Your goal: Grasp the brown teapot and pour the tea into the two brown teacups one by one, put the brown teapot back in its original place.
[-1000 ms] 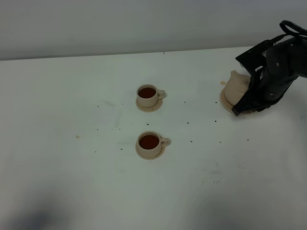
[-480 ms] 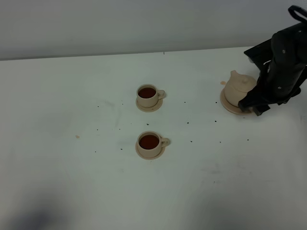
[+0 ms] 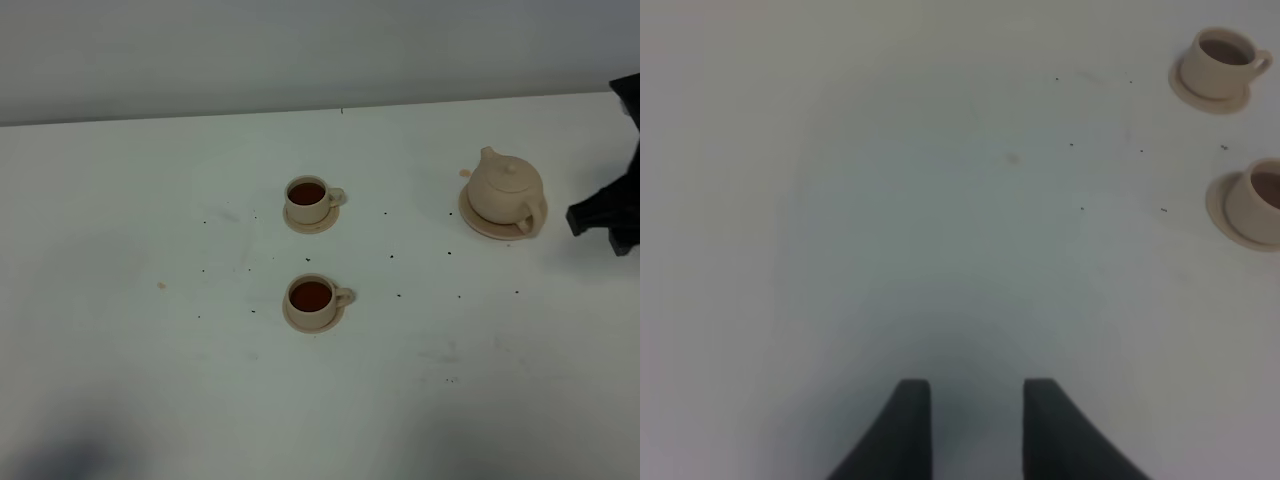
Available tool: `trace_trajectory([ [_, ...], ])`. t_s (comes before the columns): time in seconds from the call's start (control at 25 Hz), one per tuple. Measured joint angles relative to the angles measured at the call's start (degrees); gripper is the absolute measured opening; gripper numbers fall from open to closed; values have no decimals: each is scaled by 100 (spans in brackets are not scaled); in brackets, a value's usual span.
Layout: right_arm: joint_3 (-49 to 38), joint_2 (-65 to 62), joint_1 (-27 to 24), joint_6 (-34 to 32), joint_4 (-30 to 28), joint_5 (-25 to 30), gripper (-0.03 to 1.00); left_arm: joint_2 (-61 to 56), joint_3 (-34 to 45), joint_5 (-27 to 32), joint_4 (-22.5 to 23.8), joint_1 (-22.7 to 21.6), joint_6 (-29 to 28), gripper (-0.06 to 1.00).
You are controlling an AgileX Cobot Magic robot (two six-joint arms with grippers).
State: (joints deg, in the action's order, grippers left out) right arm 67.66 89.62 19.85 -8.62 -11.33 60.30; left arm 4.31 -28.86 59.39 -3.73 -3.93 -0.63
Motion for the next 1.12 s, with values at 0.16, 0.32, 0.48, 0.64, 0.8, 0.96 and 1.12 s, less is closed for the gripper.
trace_trajectory([
  [0.16,-1000,-1134,0,-271,0,25,54,0,0,0,0,0,0,25],
  [0.32,-1995,-2282,0,-428,32,55,54,0,0,0,0,0,0,25],
  [0.48,-2818,-3521,0,-365,185,72,54,0,0,0,0,0,0,25],
  [0.64,-3462,-4759,0,-5,486,96,54,0,0,0,0,0,0,25],
  [0.8,-3835,-5942,0,423,781,197,53,0,0,0,0,0,0,25],
  [0.96,-3878,-6855,0,862,1089,230,50,0,0,0,0,0,0,25],
  [1.12,-3878,-7541,0,1345,1133,230,45,0,0,0,0,0,0,25],
])
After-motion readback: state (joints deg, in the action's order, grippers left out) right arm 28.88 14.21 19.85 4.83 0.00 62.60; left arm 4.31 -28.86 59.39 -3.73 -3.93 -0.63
